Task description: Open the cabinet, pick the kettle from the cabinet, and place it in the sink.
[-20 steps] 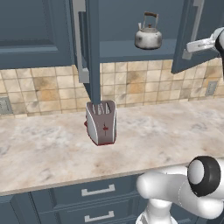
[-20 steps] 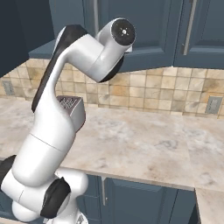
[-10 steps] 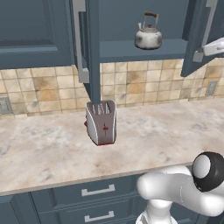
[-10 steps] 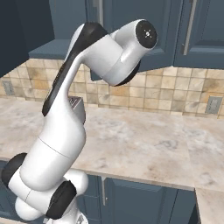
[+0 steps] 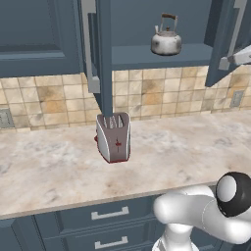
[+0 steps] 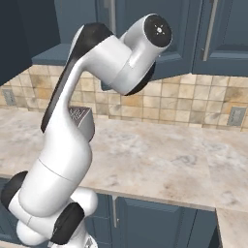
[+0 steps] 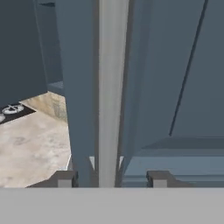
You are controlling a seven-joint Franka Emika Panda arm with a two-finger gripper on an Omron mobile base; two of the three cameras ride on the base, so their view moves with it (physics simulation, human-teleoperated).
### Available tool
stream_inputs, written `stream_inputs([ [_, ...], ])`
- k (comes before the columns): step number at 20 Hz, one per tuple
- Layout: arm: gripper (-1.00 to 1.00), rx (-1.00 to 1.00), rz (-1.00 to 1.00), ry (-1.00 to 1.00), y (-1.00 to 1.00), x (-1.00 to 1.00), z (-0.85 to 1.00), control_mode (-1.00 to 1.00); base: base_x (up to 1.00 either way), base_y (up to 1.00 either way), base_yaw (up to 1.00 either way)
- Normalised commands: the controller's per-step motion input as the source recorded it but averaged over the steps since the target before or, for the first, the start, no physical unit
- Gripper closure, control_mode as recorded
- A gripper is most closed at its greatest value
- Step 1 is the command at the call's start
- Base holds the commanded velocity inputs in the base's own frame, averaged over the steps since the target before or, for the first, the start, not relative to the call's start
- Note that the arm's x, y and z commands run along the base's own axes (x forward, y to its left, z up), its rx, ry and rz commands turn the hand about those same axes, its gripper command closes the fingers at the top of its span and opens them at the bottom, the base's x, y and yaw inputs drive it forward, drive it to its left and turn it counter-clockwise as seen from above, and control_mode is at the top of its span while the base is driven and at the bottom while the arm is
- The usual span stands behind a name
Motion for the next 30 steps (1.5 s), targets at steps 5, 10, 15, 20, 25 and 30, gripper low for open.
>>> stream_inputs([
  [5, -1.00, -0.02, -0.33, 0.00, -0.27, -0.40, -0.09, -1.00, 0.00, 0.00, 0.00],
  [10, -1.00, 0.00, -0.36, 0.00, -0.01, -0.53, -0.02, -1.00, 0.00, 0.00, 0.00],
  [15, -1.00, 0.01, -0.29, -0.03, 0.25, -0.53, -0.01, -1.00, 0.00, 0.00, 0.00],
  [20, -1.00, 0.00, -0.27, -0.10, 0.36, -0.45, -0.01, -1.00, 0.00, 0.00, 0.00],
  [25, -1.00, 0.00, -0.29, -0.10, 0.40, -0.33, 0.00, -1.00, 0.00, 0.00, 0.00],
  [30, -1.00, 0.00, -0.34, -0.06, 0.42, -0.22, 0.00, -1.00, 0.00, 0.00, 0.00],
])
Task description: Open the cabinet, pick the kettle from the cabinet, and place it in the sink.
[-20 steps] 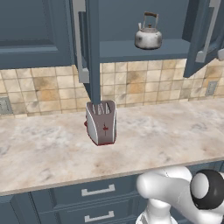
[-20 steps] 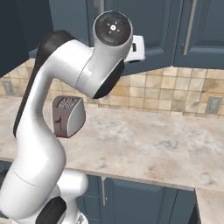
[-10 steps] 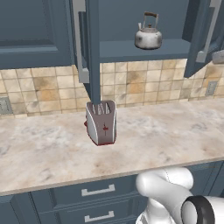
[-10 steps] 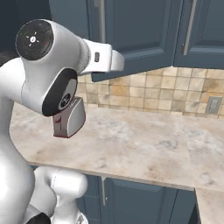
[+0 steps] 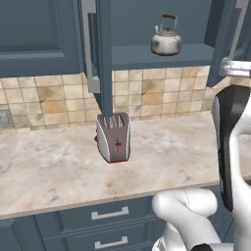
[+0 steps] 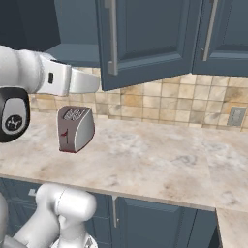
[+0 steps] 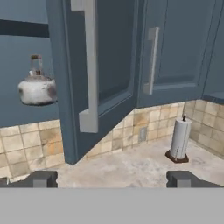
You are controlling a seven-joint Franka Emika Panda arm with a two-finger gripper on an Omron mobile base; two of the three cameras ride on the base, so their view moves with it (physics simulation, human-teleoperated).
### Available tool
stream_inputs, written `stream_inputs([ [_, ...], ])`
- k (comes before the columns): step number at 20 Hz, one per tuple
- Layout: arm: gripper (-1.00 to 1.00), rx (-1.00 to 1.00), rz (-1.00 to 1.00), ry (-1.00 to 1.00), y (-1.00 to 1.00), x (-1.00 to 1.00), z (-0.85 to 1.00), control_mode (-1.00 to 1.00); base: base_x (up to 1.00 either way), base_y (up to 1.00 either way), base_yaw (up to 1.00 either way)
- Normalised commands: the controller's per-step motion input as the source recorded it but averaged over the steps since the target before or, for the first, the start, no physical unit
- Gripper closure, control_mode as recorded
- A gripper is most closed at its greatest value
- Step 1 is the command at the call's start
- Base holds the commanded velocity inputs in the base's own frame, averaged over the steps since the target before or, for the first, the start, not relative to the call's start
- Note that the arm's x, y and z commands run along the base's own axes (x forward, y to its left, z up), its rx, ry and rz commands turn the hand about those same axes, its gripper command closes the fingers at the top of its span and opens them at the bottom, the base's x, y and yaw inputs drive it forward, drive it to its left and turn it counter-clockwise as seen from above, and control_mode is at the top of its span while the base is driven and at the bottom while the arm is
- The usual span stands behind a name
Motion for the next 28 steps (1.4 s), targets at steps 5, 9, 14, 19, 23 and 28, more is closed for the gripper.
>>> stream_inputs([
  [5, -1.00, 0.00, -0.38, -0.04, 0.42, -0.11, 0.00, -1.00, 0.00, 0.00, 0.00],
  [9, -1.00, 0.08, -0.34, 0.00, 0.36, 0.00, 0.02, -1.00, 0.00, 0.00, 0.00],
  [14, -1.00, 0.29, -0.15, 0.00, 0.28, -0.03, 0.10, -1.00, 0.00, 0.00, 0.00],
  [19, -1.00, 0.43, -0.01, -0.05, 0.19, -0.19, 0.14, -1.00, 0.00, 0.00, 0.00],
  [23, -1.00, 0.33, 0.00, -0.15, 0.16, 0.03, 0.03, -1.00, 0.00, 0.00, 0.00],
  [28, -1.00, 0.08, 0.00, -0.28, 0.21, 0.31, -0.02, -1.00, 0.00, 0.00, 0.00],
])
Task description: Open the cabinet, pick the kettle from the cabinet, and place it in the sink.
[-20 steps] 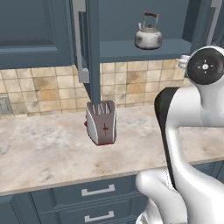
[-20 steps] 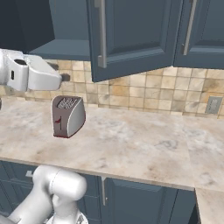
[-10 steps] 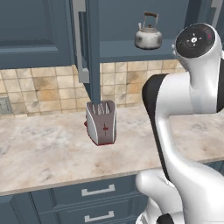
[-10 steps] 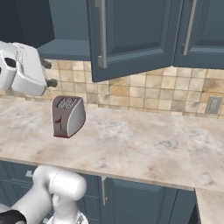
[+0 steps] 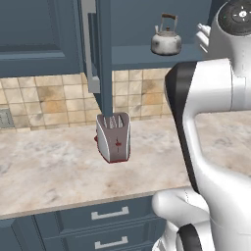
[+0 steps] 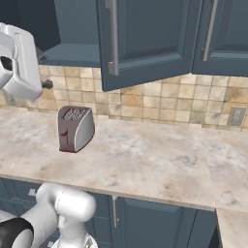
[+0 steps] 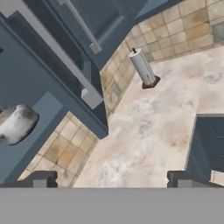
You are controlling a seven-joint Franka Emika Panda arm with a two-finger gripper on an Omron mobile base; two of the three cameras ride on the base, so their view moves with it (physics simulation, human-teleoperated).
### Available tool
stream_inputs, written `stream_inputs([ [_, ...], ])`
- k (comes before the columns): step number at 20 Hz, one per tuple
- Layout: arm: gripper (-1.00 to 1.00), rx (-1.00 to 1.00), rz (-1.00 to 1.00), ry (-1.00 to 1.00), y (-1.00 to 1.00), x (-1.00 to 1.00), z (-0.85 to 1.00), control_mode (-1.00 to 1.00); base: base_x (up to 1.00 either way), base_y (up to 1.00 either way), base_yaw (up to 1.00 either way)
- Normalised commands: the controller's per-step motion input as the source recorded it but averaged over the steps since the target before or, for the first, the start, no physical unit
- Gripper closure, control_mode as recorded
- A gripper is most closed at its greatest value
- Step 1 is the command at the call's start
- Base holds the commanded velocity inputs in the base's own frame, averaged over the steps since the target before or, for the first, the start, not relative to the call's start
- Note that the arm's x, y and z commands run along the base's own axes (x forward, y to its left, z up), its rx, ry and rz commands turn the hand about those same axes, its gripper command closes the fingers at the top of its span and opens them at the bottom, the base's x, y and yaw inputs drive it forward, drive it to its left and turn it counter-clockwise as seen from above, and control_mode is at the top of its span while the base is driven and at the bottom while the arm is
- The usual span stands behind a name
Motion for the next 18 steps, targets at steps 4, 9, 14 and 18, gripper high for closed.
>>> stream_inputs([
  [4, -1.00, 0.04, 0.00, -0.27, 0.16, 0.42, -0.05, -1.00, 0.00, 0.00, 0.00],
  [9, -1.00, 0.02, -0.06, -0.25, 0.07, 0.46, -0.06, -1.00, 0.00, 0.00, 0.00],
  [14, -1.00, 0.06, -0.10, -0.32, 0.04, 0.36, -0.01, -1.00, 0.00, 0.00, 0.00],
  [18, -1.00, 0.00, -0.20, -0.16, -0.01, 0.38, 0.00, -1.00, 0.00, 0.00, 0.00],
])
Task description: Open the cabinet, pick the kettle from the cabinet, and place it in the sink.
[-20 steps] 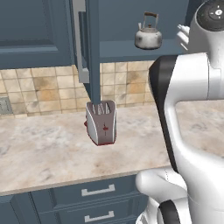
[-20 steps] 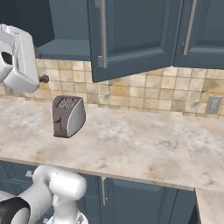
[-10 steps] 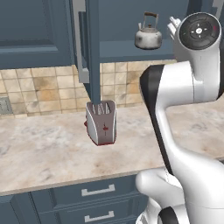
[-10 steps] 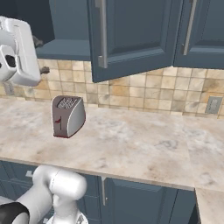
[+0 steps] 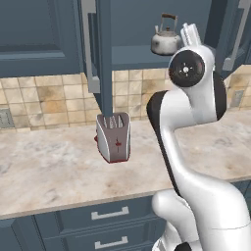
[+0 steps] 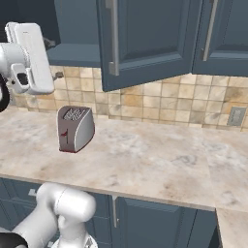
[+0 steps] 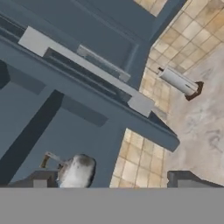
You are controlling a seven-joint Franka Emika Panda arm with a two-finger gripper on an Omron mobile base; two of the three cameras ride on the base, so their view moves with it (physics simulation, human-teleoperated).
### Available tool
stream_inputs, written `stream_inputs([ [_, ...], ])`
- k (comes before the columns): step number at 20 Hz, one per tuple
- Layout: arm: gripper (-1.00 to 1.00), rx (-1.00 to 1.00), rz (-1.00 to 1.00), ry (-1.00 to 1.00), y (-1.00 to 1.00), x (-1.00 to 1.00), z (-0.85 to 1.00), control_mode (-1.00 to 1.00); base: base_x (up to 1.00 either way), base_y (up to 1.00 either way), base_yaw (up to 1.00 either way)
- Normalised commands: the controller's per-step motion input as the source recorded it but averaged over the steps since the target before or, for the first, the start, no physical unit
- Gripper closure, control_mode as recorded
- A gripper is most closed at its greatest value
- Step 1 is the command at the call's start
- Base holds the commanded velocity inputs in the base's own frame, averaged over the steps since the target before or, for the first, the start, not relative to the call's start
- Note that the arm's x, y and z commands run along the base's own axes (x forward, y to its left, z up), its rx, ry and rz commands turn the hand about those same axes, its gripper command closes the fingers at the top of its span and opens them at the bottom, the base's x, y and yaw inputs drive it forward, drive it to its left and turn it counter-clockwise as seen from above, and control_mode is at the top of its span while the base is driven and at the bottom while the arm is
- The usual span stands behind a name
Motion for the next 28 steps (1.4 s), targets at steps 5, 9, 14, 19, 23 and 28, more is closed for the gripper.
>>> stream_inputs([
  [5, -1.00, 0.00, -0.26, -0.09, -0.11, 0.32, 0.01, -1.00, 0.00, 0.00, 0.00],
  [9, -1.00, 0.00, -0.39, 0.00, -0.19, 0.32, 0.00, -1.00, 0.00, 0.00, 0.00],
  [14, -1.00, 0.10, -0.32, 0.06, -0.23, 0.18, 0.01, -1.00, 0.00, 0.00, 0.00],
  [19, -1.00, 0.22, -0.14, 0.02, -0.20, 0.15, 0.00, -1.00, 0.00, 0.00, 0.00],
  [23, -1.00, 0.24, -0.01, -0.06, -0.07, 0.17, -0.04, -1.00, 0.00, 0.00, 0.00],
  [28, -1.00, 0.19, 0.00, -0.17, -0.03, 0.18, -0.09, -1.00, 0.00, 0.00, 0.00],
])
